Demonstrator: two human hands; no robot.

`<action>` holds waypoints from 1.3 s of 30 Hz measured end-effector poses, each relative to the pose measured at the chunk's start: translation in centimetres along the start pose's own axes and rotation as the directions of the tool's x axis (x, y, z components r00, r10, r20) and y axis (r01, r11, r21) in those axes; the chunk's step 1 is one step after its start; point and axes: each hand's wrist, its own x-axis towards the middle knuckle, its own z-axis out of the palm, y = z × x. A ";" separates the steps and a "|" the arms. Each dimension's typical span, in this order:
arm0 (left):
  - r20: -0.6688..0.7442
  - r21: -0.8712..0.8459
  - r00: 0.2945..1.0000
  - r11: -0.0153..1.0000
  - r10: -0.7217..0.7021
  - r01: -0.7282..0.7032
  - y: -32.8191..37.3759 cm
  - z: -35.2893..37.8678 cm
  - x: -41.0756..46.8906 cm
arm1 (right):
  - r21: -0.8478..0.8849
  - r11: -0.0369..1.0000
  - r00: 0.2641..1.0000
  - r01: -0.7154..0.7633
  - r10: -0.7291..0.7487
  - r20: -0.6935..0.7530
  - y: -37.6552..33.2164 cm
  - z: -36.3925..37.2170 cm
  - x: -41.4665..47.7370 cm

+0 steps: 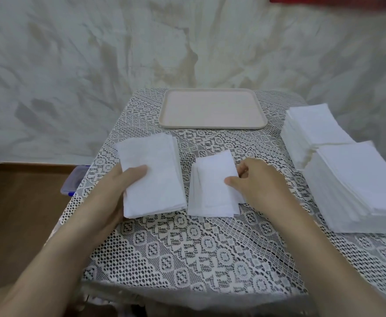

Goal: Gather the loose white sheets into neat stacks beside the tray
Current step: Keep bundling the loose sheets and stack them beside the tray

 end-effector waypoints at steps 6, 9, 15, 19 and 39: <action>-0.003 0.032 0.999 0.999 0.041 -0.041 0.1 0.0 0.0 | 0.238 0.970 0.999 0.046 -0.045 -0.008 0.6 -0.5 0.4; 0.001 0.029 0.999 0.998 0.047 -0.047 0.0 -0.1 0.1 | 0.431 0.901 0.998 0.045 -0.063 0.029 1.1 -1.3 0.4; 0.006 0.001 1.000 1.000 0.027 -0.027 0.0 -0.2 0.1 | 0.390 0.917 0.992 0.082 -0.111 0.051 1.0 -0.9 0.4; 0.010 -0.010 1.000 1.000 0.021 -0.021 0.0 -0.3 0.0 | 0.070 0.990 0.984 0.126 -0.116 -0.137 0.4 0.0 0.0; -0.056 -0.104 0.997 0.993 -0.055 0.049 0.7 0.4 -0.6 | 0.017 0.999 0.998 0.037 -0.037 0.054 -0.4 -0.1 -0.6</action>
